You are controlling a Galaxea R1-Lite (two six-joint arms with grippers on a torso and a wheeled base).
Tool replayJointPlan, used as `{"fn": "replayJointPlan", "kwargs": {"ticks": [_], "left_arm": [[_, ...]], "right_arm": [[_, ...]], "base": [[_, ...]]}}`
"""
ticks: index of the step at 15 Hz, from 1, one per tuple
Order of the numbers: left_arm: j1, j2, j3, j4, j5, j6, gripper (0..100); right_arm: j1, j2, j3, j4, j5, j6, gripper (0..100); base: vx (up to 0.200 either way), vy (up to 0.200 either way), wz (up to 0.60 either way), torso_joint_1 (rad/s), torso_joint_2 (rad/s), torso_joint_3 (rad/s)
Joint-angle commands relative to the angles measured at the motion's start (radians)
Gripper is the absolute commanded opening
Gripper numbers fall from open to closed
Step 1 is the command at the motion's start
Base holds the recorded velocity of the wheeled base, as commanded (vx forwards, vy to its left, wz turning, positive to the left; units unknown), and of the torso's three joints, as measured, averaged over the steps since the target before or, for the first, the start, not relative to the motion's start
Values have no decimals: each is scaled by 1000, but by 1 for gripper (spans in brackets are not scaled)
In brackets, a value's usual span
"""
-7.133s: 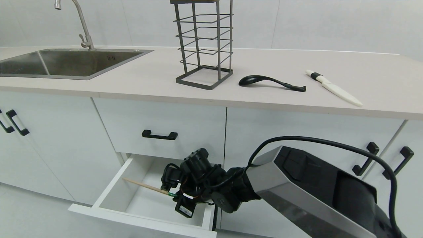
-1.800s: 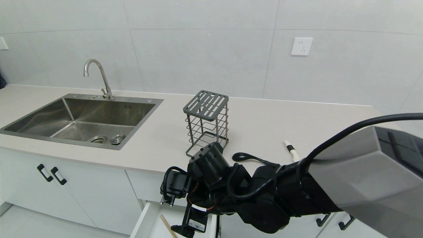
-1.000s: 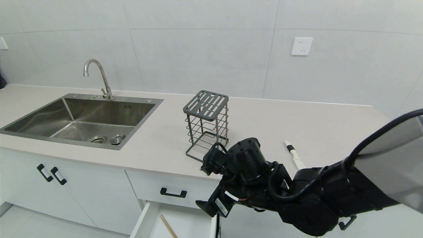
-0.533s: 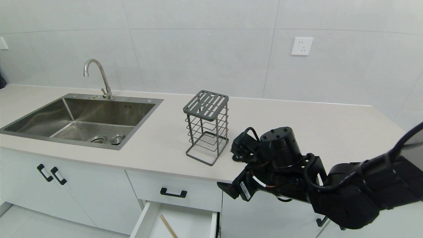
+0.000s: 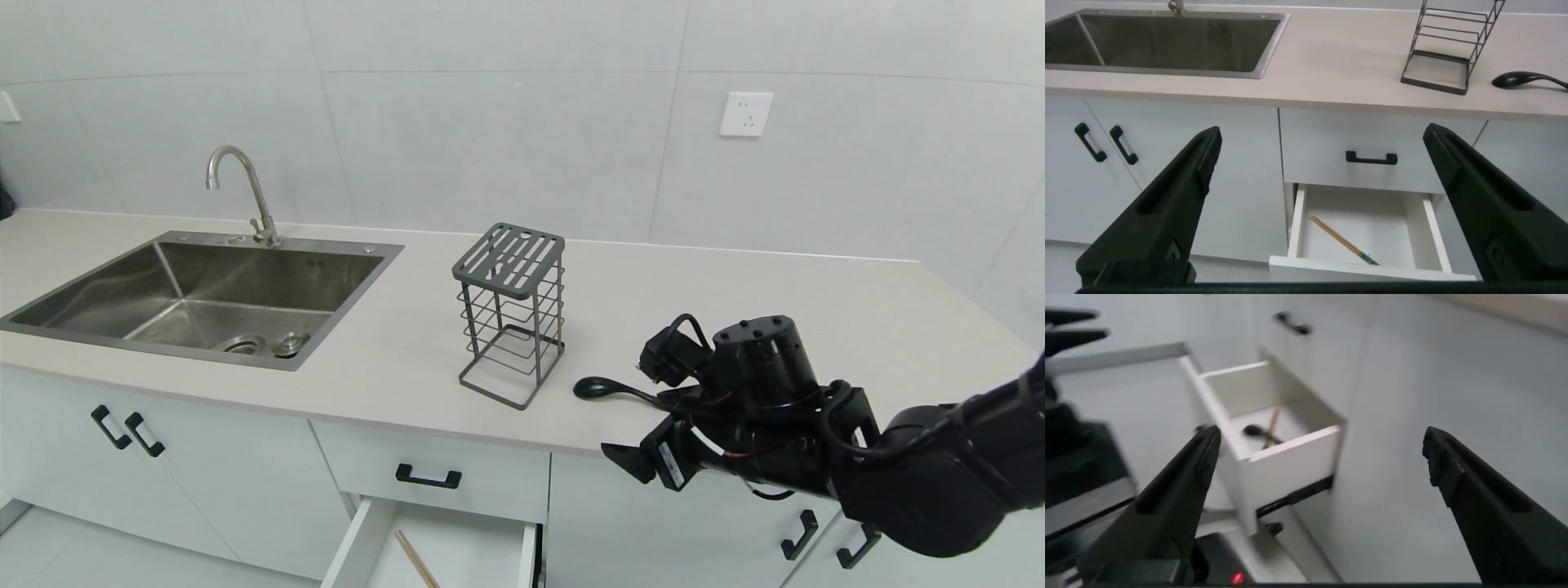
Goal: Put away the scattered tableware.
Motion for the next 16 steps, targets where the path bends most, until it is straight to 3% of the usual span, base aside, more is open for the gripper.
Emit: {"fn": "replayJointPlan", "kwargs": {"ticks": [1, 4, 7, 10, 16], "left_arm": [[2, 1, 0, 0, 0, 0, 100], [0, 1, 0, 0, 0, 0, 100], [0, 1, 0, 0, 0, 0, 100], [2, 1, 0, 0, 0, 0, 100], [2, 1, 0, 0, 0, 0, 100]], "right_arm": [[-47, 2, 4, -4, 10, -23, 100], [-142, 11, 50, -10, 130, -109, 100], [-182, 14, 36, -26, 216, -114, 100], [-188, 35, 26, -20, 216, -115, 100], [-226, 187, -142, -15, 197, -158, 100]], "base": [[0, 0, 0, 0, 0, 0], [0, 0, 0, 0, 0, 0], [0, 0, 0, 0, 0, 0], [0, 0, 0, 0, 0, 0], [0, 0, 0, 0, 0, 0]]}}
